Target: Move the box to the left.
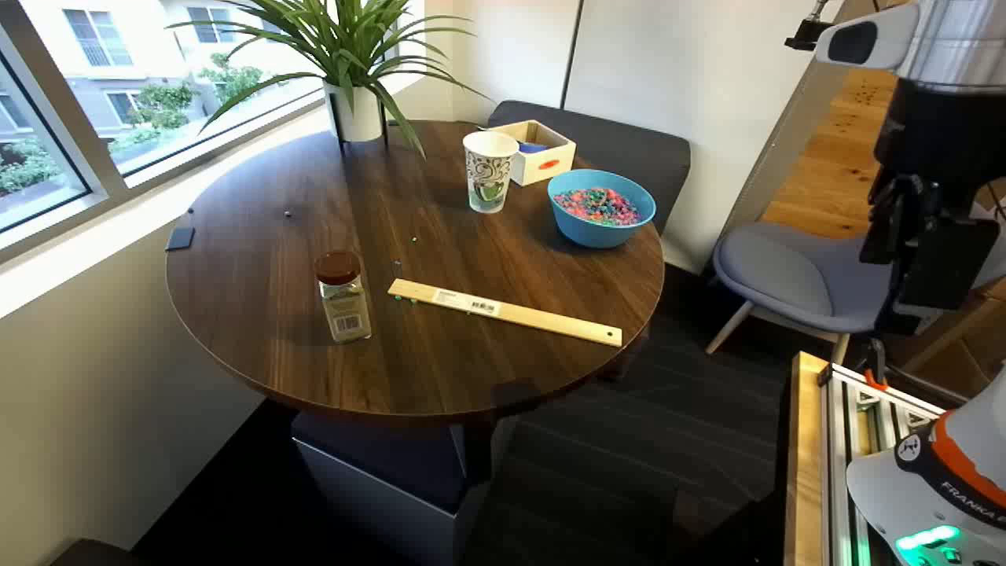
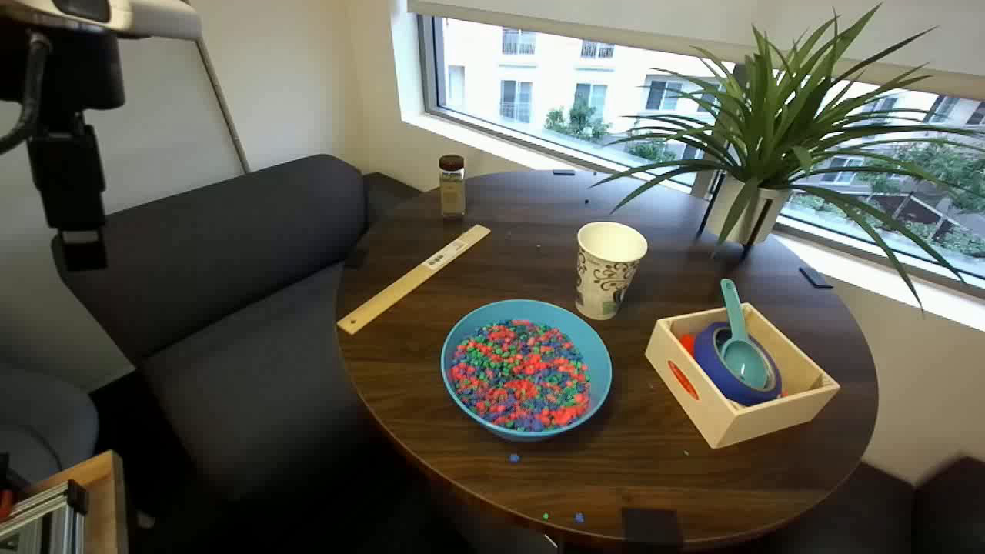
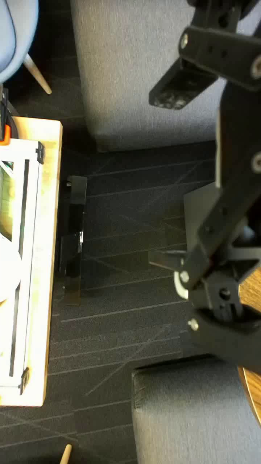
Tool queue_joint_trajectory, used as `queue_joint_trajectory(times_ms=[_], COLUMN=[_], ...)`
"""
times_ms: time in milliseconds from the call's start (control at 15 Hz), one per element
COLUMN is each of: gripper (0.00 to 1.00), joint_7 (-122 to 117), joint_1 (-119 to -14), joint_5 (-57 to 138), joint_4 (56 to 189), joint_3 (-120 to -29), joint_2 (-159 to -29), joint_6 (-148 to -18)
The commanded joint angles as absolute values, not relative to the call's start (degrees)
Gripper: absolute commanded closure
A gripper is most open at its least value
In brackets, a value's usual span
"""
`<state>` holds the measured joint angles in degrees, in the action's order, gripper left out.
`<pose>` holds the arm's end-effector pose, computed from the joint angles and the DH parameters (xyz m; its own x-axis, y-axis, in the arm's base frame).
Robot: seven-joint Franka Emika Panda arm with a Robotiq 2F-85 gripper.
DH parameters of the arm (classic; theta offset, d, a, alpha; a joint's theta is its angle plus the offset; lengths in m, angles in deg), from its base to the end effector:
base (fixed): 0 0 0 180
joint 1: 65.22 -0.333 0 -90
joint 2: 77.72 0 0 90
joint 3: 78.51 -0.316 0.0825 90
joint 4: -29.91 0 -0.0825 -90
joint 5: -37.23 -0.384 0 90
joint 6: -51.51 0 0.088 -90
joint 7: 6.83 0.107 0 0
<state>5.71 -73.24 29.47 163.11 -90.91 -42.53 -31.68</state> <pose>0.3075 0.1444 0.5348 0.9627 0.0707 -0.2611 0.0861 -0.9951 0.0480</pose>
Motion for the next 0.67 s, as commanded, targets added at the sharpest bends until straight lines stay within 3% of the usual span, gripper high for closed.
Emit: queue_joint_trajectory(times_ms=[0, 600], gripper=[0.00, 0.00], joint_7=[5.6, 10.5], joint_1=[-73.1, -62.9], joint_5=[29.4, 32.5], joint_4=[163.0, 155.3], joint_3=[-91.0, -83.7], joint_2=[-42.6, -48.4], joint_6=[-31.6, -42.0])
